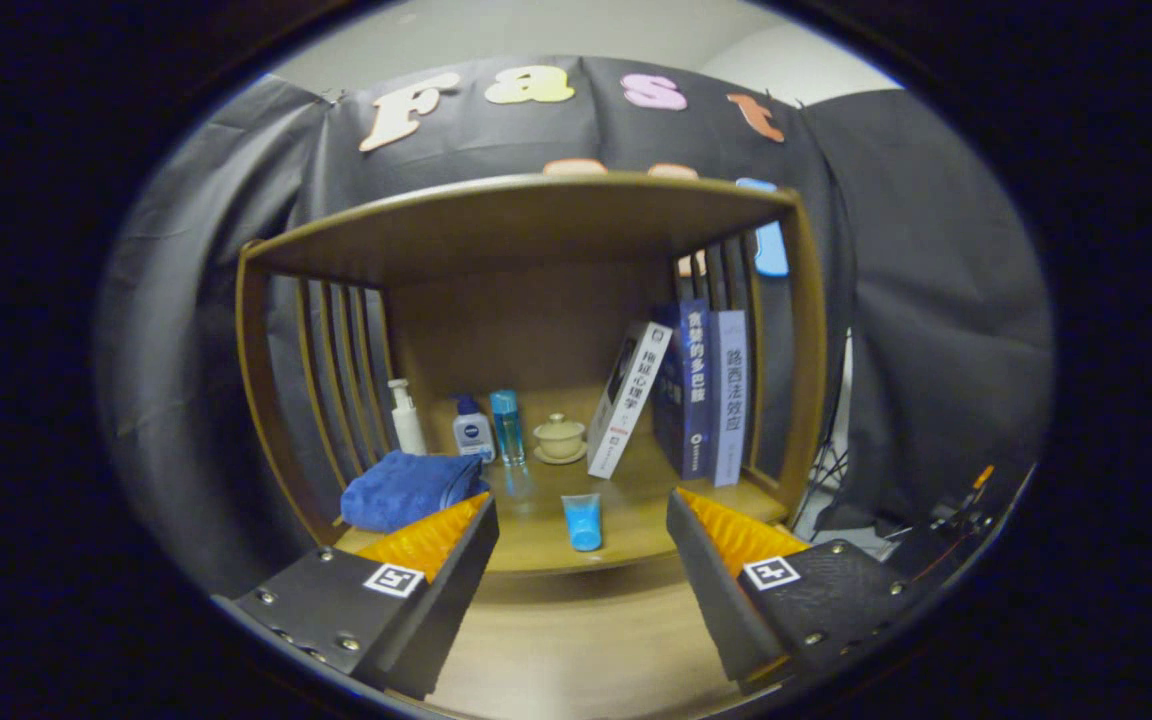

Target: Pull open the drawer, take out the items inside it, and place them on the countertop above the cabinet.

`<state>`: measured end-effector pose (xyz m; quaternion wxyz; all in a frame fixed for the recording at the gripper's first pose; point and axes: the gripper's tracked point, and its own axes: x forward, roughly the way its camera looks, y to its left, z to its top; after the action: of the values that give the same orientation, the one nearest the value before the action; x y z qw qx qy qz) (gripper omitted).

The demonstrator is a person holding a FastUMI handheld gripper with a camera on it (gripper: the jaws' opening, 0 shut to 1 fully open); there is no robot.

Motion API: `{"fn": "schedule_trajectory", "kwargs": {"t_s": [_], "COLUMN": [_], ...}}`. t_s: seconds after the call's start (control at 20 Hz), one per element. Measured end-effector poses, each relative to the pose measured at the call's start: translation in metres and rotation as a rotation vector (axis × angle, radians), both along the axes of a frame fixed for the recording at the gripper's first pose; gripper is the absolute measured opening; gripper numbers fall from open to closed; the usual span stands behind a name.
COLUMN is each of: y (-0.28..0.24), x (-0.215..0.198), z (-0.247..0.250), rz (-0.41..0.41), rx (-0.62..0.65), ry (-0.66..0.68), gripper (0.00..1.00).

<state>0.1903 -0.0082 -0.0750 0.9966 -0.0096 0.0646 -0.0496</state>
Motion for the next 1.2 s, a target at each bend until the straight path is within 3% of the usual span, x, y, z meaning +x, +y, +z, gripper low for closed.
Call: {"fn": "schedule_trajectory", "kwargs": {"t_s": [0.2, 0.6, 1.2], "y": [0.013, 0.002, -0.011], "x": [-0.055, -0.135, -0.158], "z": [0.006, -0.04, -0.16], "rz": [0.046, -0.002, 0.002], "rx": [-0.027, 0.049, 0.047], "ry": [-0.033, -0.09, 0.066], "gripper": [1.0, 1.0, 1.0]}}
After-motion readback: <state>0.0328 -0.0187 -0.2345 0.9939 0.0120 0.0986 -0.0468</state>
